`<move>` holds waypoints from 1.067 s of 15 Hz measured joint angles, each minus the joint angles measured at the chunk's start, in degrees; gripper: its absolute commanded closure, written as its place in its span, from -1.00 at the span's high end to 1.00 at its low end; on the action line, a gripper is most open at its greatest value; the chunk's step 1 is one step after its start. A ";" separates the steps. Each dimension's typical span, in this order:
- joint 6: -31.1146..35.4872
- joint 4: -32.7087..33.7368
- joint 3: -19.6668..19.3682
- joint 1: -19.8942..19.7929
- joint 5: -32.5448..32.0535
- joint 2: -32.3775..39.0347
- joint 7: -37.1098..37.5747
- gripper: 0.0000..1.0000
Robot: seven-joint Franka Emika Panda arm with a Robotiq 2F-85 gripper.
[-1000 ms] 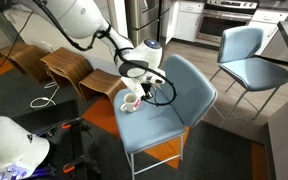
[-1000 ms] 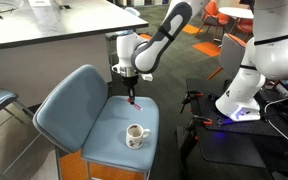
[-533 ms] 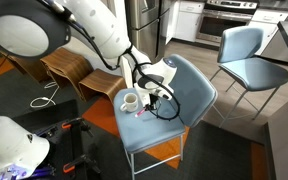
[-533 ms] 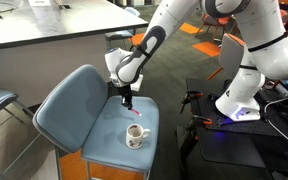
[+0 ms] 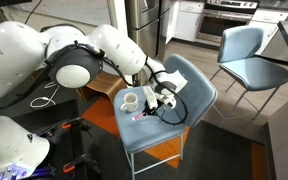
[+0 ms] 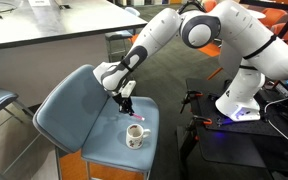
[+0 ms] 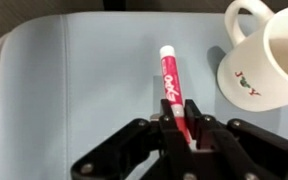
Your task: Place the marker on the seat of the chair
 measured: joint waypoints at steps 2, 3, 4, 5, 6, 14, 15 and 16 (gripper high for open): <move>-4.98 5.97 -0.25 -0.06 0.58 4.14 0.54 -0.90; -7.12 8.75 -0.28 -0.13 1.01 6.08 0.72 -0.90; -8.90 11.21 -0.30 -0.19 1.33 7.84 0.79 -0.90; -10.41 13.60 -0.32 -0.22 1.53 9.54 0.89 -0.84; -11.39 15.67 -0.37 -0.24 1.55 11.01 1.12 -0.11; -9.38 24.74 -1.92 0.74 0.56 13.50 5.48 0.93; -7.48 24.70 -1.92 1.07 0.55 12.99 5.48 1.00; -4.66 24.27 -1.89 1.49 0.55 12.29 5.48 1.00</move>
